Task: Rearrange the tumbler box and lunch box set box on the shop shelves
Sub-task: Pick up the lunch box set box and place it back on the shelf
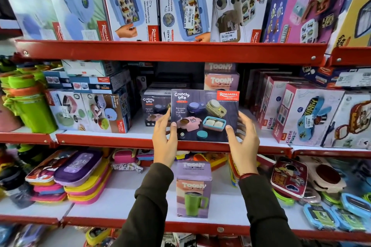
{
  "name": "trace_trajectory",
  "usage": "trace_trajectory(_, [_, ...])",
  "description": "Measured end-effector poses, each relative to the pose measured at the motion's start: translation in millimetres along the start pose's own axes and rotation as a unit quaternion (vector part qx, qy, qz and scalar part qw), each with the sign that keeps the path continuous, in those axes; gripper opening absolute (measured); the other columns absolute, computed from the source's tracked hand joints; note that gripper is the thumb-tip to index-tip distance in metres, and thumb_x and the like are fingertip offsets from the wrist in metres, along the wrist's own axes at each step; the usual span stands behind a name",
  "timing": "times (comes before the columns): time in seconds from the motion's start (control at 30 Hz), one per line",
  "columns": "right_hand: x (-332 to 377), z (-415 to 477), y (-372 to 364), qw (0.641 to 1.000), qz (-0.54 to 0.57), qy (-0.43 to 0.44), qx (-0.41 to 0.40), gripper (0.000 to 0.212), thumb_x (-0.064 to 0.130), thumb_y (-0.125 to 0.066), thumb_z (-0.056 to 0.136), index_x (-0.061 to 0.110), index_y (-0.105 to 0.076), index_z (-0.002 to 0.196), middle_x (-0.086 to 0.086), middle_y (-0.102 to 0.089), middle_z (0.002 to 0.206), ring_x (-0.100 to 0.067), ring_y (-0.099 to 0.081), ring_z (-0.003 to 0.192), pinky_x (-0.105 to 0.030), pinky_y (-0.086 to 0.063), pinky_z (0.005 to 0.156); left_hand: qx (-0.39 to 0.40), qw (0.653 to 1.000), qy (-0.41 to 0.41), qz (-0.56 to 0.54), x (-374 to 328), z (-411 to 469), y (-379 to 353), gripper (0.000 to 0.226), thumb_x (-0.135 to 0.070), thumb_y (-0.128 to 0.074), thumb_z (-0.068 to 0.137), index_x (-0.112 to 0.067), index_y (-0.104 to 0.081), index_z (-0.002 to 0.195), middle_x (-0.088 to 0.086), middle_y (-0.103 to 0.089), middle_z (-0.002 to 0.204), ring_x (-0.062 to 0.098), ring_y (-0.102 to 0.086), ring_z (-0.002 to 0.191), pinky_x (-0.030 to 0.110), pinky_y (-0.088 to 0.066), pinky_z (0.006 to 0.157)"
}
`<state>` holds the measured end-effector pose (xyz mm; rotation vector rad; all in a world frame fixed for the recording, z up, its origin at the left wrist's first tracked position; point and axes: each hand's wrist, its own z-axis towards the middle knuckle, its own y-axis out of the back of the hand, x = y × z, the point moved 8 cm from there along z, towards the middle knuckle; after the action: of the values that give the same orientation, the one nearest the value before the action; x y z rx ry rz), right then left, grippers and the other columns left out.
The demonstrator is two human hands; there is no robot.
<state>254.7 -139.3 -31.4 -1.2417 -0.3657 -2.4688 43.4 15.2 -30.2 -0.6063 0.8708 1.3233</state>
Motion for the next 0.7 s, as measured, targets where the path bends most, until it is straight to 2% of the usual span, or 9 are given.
trace_trajectory(0.1, [7,5,-27,1.000,0.008,0.010,0.027,0.045,0.016,-0.071,0.093,0.031,-0.056,0.133,0.004,-0.066,0.130,-0.016,-0.064,0.119,-0.035,-0.057,0.101,-0.028,1.000,-0.004,0.009,8,14,21,0.046,-0.014,-0.050,0.105,-0.023,-0.047,0.150,-0.010,-0.048,0.134,0.005,-0.047,0.126,0.001,-0.035,0.099])
trace_trajectory(0.2, [13,7,-59,0.998,0.008,0.017,0.061,0.045,0.012,-0.074,0.091,0.030,-0.056,0.128,0.013,-0.065,0.118,-0.013,-0.065,0.112,-0.016,-0.057,0.089,-0.045,0.999,0.008,0.012,25,29,44,0.046,-0.009,-0.052,0.103,-0.021,-0.049,0.148,-0.007,-0.051,0.133,0.011,-0.051,0.127,0.026,-0.044,0.108])
trace_trajectory(0.27, [14,5,-79,0.997,0.008,0.018,0.079,0.044,0.007,-0.075,0.089,0.029,-0.054,0.121,0.017,-0.062,0.111,-0.012,-0.065,0.106,-0.002,-0.051,0.080,-0.051,0.998,0.030,0.006,39,38,58,0.048,-0.007,-0.054,0.102,-0.022,-0.050,0.147,-0.005,-0.054,0.135,0.012,-0.055,0.125,0.030,-0.047,0.109])
trace_trajectory(0.33, [13,3,-99,0.995,-0.003,0.012,0.098,0.042,0.004,-0.075,0.088,0.026,-0.052,0.115,0.011,-0.063,0.109,-0.009,-0.063,0.101,0.003,-0.047,0.076,-0.052,0.997,0.055,-0.002,54,47,71,0.050,-0.003,-0.057,0.099,-0.020,-0.050,0.146,0.000,-0.058,0.139,0.013,-0.058,0.124,0.030,-0.048,0.108])
trace_trajectory(0.4, [12,2,-117,0.993,-0.026,0.013,0.115,0.037,0.003,-0.076,0.087,0.019,-0.053,0.112,0.001,-0.066,0.112,-0.007,-0.063,0.096,0.000,-0.046,0.081,-0.048,0.995,0.087,0.008,69,57,81,0.053,0.000,-0.060,0.097,-0.017,-0.049,0.146,0.007,-0.061,0.140,0.018,-0.060,0.125,0.032,-0.048,0.109])
trace_trajectory(0.47, [7,0,-130,0.990,-0.045,-0.001,0.132,0.036,0.004,-0.076,0.088,0.015,-0.054,0.115,-0.005,-0.068,0.116,-0.012,-0.064,0.100,-0.016,-0.049,0.090,-0.037,0.992,0.117,0.020,83,65,87,0.053,0.001,-0.061,0.096,-0.014,-0.049,0.146,0.010,-0.061,0.140,0.022,-0.060,0.127,0.034,-0.047,0.110])
trace_trajectory(0.53, [1,-2,-138,0.989,-0.055,-0.013,0.139,0.036,0.005,-0.076,0.088,0.012,-0.054,0.115,-0.008,-0.068,0.117,-0.020,-0.065,0.105,-0.028,-0.052,0.092,-0.024,0.990,0.135,0.025,94,68,88,0.053,0.003,-0.060,0.095,-0.013,-0.049,0.144,0.007,-0.062,0.135,0.023,-0.060,0.127,0.033,-0.047,0.108])
trace_trajectory(0.63, [-6,-6,-144,0.987,-0.077,-0.016,0.143,0.035,0.005,-0.077,0.087,0.010,-0.053,0.113,-0.010,-0.067,0.113,-0.027,-0.064,0.105,-0.031,-0.050,0.088,-0.016,0.990,0.137,0.031,104,67,88,0.051,0.006,-0.060,0.094,-0.011,-0.052,0.140,-0.001,-0.059,0.125,0.021,-0.059,0.124,0.031,-0.047,0.104])
trace_trajectory(0.7, [-11,-7,-146,0.986,-0.081,-0.024,0.147,0.035,0.006,-0.076,0.087,0.011,-0.052,0.112,-0.009,-0.066,0.112,-0.026,-0.063,0.105,-0.029,-0.048,0.087,-0.017,0.990,0.133,0.037,108,66,88,0.050,0.006,-0.061,0.093,-0.010,-0.052,0.139,0.003,-0.061,0.127,0.021,-0.058,0.123,0.030,-0.046,0.103])
